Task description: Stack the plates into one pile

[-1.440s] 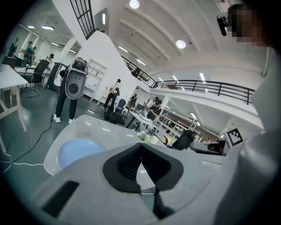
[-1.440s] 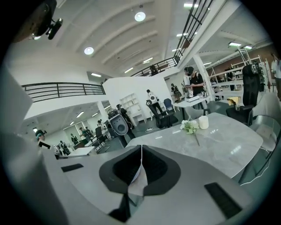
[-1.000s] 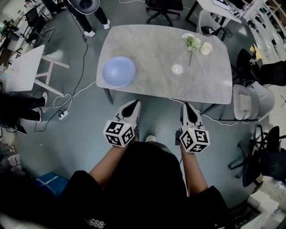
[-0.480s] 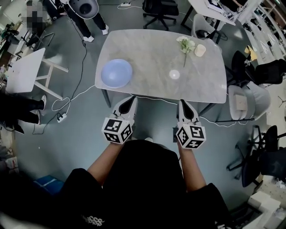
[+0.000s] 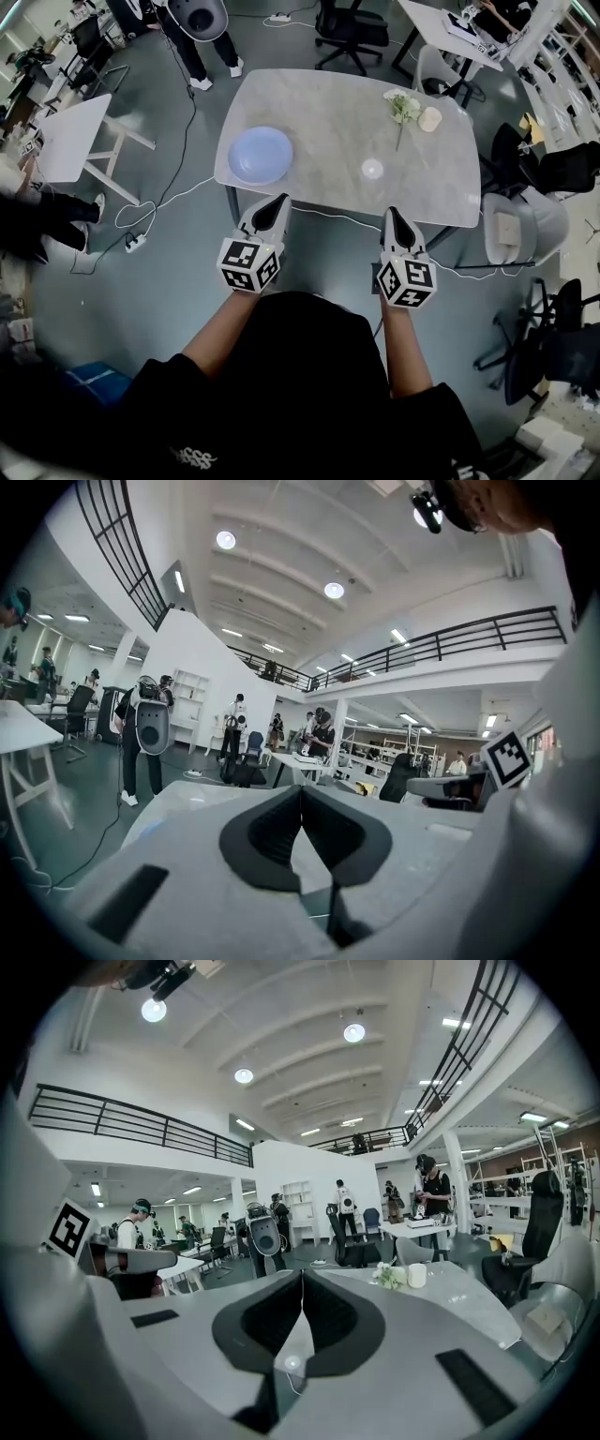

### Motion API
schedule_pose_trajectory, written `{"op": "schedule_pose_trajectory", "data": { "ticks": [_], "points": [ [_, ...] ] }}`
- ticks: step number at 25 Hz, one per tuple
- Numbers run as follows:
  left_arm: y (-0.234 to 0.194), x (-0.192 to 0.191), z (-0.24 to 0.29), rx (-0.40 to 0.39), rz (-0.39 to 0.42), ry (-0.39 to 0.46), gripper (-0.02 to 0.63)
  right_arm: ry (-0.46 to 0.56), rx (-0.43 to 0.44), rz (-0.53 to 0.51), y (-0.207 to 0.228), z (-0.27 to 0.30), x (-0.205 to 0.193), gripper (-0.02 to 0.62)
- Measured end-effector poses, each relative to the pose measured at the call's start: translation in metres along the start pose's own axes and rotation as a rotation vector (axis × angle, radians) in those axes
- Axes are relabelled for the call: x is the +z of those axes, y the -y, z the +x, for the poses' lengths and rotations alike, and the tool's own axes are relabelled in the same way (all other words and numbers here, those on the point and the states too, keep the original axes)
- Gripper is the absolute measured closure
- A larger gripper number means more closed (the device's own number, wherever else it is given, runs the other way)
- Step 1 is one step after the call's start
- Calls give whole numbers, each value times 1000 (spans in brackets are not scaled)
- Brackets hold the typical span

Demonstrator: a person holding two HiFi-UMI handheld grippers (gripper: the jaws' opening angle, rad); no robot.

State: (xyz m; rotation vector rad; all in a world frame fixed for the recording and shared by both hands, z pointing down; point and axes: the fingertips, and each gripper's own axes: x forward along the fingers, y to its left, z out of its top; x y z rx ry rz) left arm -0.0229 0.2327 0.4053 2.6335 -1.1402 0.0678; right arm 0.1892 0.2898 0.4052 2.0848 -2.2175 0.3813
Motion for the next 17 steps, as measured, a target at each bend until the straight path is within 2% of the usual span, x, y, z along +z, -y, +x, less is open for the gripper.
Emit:
{"op": "schedule_pose_trajectory", "data": {
  "ticks": [8,17],
  "points": [
    [11,-4,0,-28,-22,-5,589,10,0,23,-8,-12,-1,581],
    [41,-16,2,-80,-32,5,589,2,-98,22,27,-40,-12,581]
  ]
}}
